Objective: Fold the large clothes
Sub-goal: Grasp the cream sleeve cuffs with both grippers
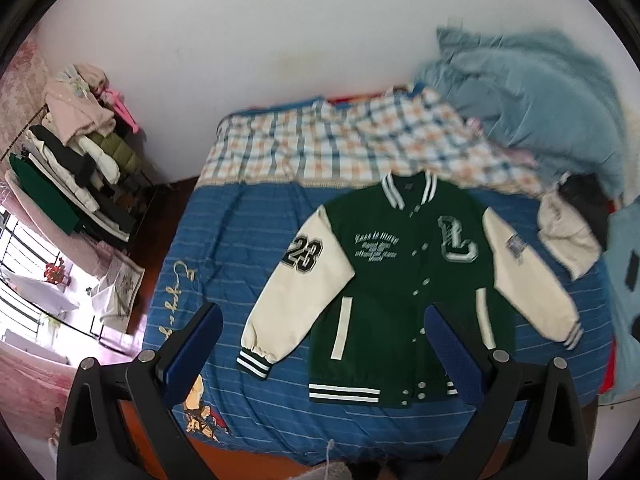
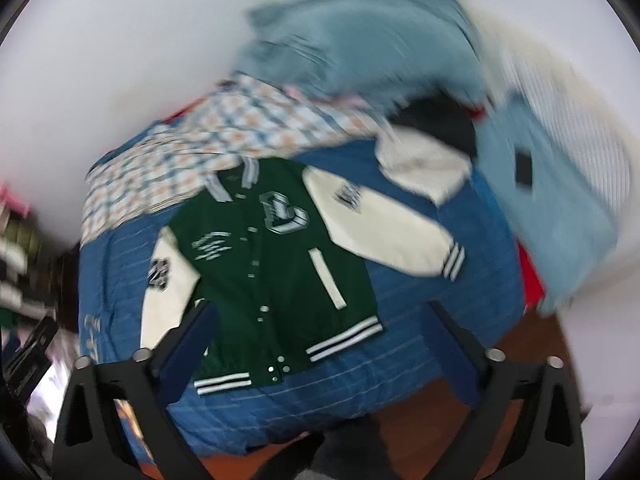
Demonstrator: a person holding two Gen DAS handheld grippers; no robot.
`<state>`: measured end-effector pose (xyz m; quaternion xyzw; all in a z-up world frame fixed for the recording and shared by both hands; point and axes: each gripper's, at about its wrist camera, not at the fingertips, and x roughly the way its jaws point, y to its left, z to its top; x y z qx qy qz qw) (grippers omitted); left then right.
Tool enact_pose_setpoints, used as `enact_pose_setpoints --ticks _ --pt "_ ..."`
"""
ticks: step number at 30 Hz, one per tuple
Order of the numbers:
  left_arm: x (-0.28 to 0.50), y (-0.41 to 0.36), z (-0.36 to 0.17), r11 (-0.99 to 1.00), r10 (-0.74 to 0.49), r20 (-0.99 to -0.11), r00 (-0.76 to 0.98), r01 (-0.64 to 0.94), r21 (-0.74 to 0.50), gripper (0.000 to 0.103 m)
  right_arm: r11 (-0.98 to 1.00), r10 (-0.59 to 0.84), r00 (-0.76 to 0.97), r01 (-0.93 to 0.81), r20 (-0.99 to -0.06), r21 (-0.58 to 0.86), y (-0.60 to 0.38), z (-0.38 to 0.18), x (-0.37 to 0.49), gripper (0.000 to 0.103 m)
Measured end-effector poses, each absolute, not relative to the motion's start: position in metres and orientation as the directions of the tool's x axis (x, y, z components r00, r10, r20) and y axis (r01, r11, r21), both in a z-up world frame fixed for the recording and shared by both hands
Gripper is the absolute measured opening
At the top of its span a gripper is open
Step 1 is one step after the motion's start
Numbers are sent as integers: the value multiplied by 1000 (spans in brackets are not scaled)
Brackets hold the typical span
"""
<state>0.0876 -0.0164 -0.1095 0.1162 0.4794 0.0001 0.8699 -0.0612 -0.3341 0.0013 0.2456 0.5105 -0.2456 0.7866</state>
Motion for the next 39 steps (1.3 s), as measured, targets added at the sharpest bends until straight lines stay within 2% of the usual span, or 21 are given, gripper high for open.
enact_pose_setpoints --ticks 1,2,7,9,15,21,25,26,27,28,30,35,39 --pt "91 -19 -118 971 121 -837 534 109 211 103 727 -113 340 669 -934 155 -350 -20 -65 66" --pt "98 -23 -134 969 135 -841 524 105 221 103 686 -96 321 707 -942 171 -371 -43 -68 62" --pt "138 -49 -212 959 205 -873 442 87 270 103 470 -47 279 853 -959 225 -472 -166 -87 62" --pt "156 -61 -241 952 244 -880 407 72 297 103 378 -6 307 882 -952 282 -516 -224 -90 63" --pt "197 -87 -340 939 314 -903 294 46 342 103 130 6 320 939 -947 318 -610 -381 -103 66" --pt "220 -91 -436 937 344 -926 155 11 350 103 -35 -31 369 928 -929 370 -663 -484 -96 68" --pt "234 -100 -480 944 327 -938 117 10 330 103 -24 -119 329 942 -937 334 -671 -487 -76 69" --pt "236 -101 -486 946 320 -940 117 14 324 103 -19 -148 326 943 -934 332 -672 -487 -71 61" --pt "238 -103 -493 949 308 -943 124 23 313 103 -13 -166 340 938 -926 347 -674 -487 -66 43" --pt "240 -107 -498 952 298 -945 132 37 305 103 -8 -171 342 937 -924 349 -675 -487 -60 33" --pt "242 -112 -503 950 292 -944 154 68 305 103 9 -200 313 948 -928 318 -677 -483 -45 22" --pt "252 -108 -494 961 249 -946 209 69 268 103 110 -287 332 943 -899 313 -663 -426 5 18" --pt "260 -87 -479 966 240 -939 248 35 256 103 321 -311 458 875 -833 362 -627 -346 69 17"
